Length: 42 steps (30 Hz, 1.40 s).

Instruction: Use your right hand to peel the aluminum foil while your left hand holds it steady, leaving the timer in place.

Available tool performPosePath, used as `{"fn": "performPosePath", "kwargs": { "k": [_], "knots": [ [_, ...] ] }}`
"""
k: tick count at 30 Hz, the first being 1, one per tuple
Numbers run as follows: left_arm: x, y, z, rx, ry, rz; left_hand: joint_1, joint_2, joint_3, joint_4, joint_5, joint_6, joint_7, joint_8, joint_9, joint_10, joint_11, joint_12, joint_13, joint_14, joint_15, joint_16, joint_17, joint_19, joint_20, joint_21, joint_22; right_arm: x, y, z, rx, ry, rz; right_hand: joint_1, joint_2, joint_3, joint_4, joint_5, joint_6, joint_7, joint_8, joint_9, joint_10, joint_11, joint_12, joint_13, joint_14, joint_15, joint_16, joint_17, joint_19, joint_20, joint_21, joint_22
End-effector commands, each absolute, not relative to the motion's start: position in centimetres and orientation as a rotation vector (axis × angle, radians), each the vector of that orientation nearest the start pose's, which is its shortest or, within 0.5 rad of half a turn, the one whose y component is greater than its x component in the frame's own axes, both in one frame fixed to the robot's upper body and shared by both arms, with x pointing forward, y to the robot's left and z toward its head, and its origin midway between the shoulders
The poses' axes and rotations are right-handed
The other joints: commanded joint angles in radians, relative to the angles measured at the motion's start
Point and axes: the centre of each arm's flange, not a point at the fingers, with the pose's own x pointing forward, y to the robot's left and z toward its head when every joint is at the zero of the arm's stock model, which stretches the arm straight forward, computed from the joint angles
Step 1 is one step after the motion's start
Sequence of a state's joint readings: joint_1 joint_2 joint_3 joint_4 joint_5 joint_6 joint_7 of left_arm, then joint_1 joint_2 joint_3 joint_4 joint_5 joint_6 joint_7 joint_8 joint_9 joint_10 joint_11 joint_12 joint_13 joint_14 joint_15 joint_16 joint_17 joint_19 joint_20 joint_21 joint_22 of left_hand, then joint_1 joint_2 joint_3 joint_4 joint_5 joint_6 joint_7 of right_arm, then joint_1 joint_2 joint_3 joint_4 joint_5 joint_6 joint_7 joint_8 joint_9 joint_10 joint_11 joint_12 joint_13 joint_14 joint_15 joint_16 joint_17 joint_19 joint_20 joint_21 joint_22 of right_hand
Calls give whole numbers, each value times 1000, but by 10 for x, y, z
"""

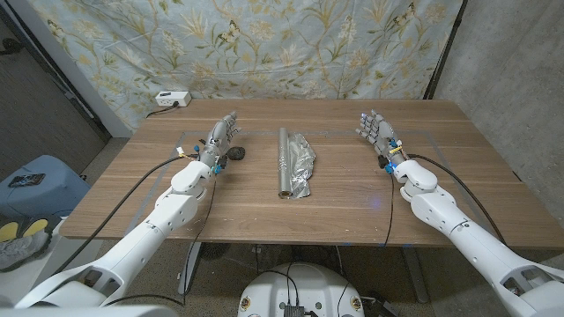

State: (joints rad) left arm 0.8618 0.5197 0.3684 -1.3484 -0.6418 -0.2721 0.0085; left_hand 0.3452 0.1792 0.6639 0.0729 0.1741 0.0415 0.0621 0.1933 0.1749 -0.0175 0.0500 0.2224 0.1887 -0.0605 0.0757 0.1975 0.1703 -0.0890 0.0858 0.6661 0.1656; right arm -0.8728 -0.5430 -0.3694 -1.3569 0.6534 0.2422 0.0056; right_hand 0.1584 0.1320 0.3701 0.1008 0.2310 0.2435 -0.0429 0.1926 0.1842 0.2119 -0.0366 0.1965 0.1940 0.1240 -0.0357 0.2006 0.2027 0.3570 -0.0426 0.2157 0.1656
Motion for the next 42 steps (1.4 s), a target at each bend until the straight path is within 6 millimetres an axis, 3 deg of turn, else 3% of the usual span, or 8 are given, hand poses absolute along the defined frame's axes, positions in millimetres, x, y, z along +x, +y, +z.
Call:
{"fn": "performPosePath", "kwargs": {
  "k": [1, 5, 12, 23, 25, 32, 39, 42],
  "knots": [
    [639, 274, -16, -26, -595, -188, 13, 1, 9, -6, 4, 8, 9, 5, 4, 5, 4, 3, 4, 11, 4, 3, 1, 9, 2, 3, 1, 651, -292, -39, -3, -495, 203, 12, 3, 9, -5, 3, 11, 1, 4, 2, 7, 1, 6, 4, 5, -17, 5, 2, 7, -37, 4, 3],
    [636, 266, -12, -20, -584, -190, 21, 0, 12, -17, 3, 8, 11, 3, 4, 9, 9, 3, 4, 13, 7, 2, 1, 10, 3, -1, 1, 653, -292, -39, -8, -486, 205, 15, 3, 11, -7, 3, 12, 3, 4, 2, 7, 5, 6, 4, 6, -17, 5, 2, 8, -37, 3, 3],
    [620, 261, -3, -1, -573, -141, 86, -7, 27, -109, 15, 72, 48, 11, 6, 91, 35, 25, 8, 103, 41, 18, 5, 77, 25, -17, 4, 656, -291, -35, -34, -487, 213, 21, 4, 16, -12, 2, 11, 5, 4, 2, 7, 7, 6, 4, 5, -17, 3, 0, 7, -37, 0, 3],
    [606, 269, -1, 34, -563, -54, 130, -13, 20, -181, 36, 140, 83, 18, 9, 171, 56, 47, 18, 186, 53, 36, 11, 134, 43, -25, 8, 658, -285, -34, -49, -486, 218, 31, 5, 23, -21, 1, 8, 7, 2, 2, 0, 6, 2, 5, 2, -20, 1, -2, 6, -37, -4, 3],
    [603, 271, -1, 43, -561, -39, 140, -17, 17, -197, 43, 162, 79, 21, 9, 195, 54, 55, 22, 208, 44, 41, 13, 149, 35, -26, 9, 659, -284, -33, -51, -488, 218, 32, 5, 24, -22, 0, 7, 7, 2, 2, 0, 5, 2, 5, 1, -20, 1, -2, 6, -37, -4, 3],
    [592, 271, 5, 79, -551, 22, 158, -25, -5, -222, 73, 223, 100, 28, 11, 267, 65, 82, 38, 302, 43, 82, 33, 203, 44, -23, 13, 659, -283, -29, -67, -494, 222, 36, 5, 27, -26, -1, 4, 8, 1, 2, -3, 5, 1, 5, 0, -19, 0, -3, 5, -36, -6, 3],
    [582, 264, 15, 143, -539, 93, 209, -53, -31, -254, 104, 308, 108, 46, 13, 357, 49, 121, 64, 397, 25, 140, 58, 276, 50, -13, 16, 661, -287, -24, -81, -504, 229, 41, 5, 31, -31, -2, 2, 8, 0, 2, -7, 3, 0, 5, -2, -20, -1, -4, 4, -37, -9, 3],
    [579, 258, 20, 164, -526, 108, 229, -60, -38, -255, 113, 325, 109, 46, 14, 388, 48, 138, 75, 427, 23, 162, 67, 292, 51, -12, 17, 663, -290, -22, -88, -504, 235, 43, 5, 32, -33, -3, 1, 8, 0, 2, -9, 3, -1, 5, -2, -20, -1, -4, 4, -37, -9, 3]
  ]
}}
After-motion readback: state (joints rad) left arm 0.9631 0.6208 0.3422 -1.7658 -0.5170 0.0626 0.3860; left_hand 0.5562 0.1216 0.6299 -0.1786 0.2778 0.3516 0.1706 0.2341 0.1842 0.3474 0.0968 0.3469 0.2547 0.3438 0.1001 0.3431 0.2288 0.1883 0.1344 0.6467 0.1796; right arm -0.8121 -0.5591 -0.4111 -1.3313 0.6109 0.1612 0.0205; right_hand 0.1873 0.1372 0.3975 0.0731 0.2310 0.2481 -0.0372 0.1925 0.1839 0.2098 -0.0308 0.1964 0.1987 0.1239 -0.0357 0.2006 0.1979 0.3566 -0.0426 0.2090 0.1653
